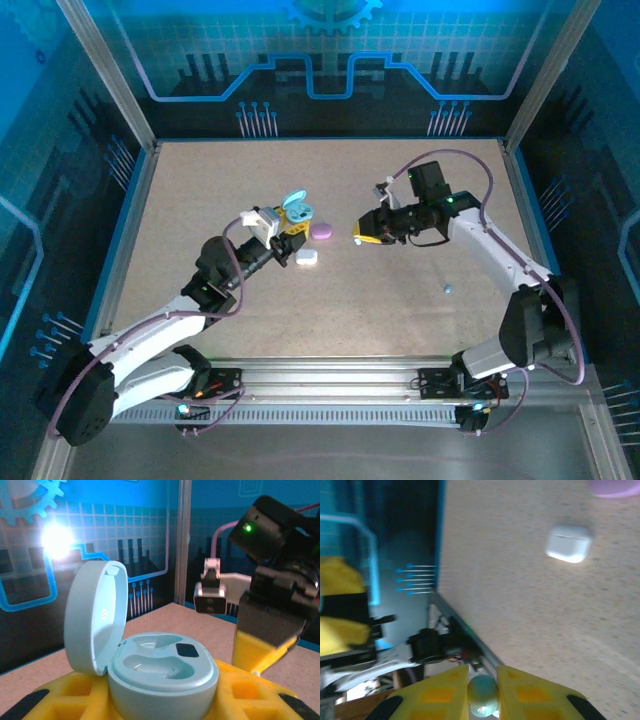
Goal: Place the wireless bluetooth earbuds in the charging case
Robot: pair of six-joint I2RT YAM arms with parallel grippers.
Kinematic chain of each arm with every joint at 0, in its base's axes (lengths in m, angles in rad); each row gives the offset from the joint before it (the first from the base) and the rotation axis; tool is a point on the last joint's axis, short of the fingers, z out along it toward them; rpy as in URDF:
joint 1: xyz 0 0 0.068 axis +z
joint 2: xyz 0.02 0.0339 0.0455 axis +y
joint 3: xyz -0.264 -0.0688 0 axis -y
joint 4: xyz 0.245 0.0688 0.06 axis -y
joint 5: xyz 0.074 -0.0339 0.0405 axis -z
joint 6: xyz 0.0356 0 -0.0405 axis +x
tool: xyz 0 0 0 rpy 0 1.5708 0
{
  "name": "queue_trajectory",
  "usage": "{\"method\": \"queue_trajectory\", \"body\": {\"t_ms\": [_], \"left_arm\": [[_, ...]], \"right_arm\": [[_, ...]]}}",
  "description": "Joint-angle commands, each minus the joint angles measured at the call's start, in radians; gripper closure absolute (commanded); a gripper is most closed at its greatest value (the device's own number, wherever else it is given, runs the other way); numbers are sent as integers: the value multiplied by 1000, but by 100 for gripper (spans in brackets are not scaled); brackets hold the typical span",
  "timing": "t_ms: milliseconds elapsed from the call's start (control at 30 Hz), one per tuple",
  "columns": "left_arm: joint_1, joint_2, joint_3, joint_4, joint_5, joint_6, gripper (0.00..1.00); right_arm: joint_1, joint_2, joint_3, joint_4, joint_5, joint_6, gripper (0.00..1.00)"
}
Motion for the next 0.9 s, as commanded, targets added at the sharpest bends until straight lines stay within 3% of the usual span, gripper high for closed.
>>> {"method": "queue_trajectory", "body": {"t_ms": [0, 267, 500, 700, 867], "left_arm": [[4, 28, 37, 66, 91, -24, 69], [1, 104, 60, 110, 242, -42, 68], [-19, 150, 72, 155, 291, -29, 68], [-43, 197, 95, 190, 319, -23, 68], [-58, 242, 114, 234, 344, -35, 68]], "right_arm": [[-26, -38, 11, 50, -240, 7, 80], [-37, -68, 48, 131, -346, 91, 79], [-36, -69, 72, 146, -361, 121, 79], [0, -76, 127, 37, -223, 5, 79], [27, -83, 129, 80, -150, 11, 79]]}}
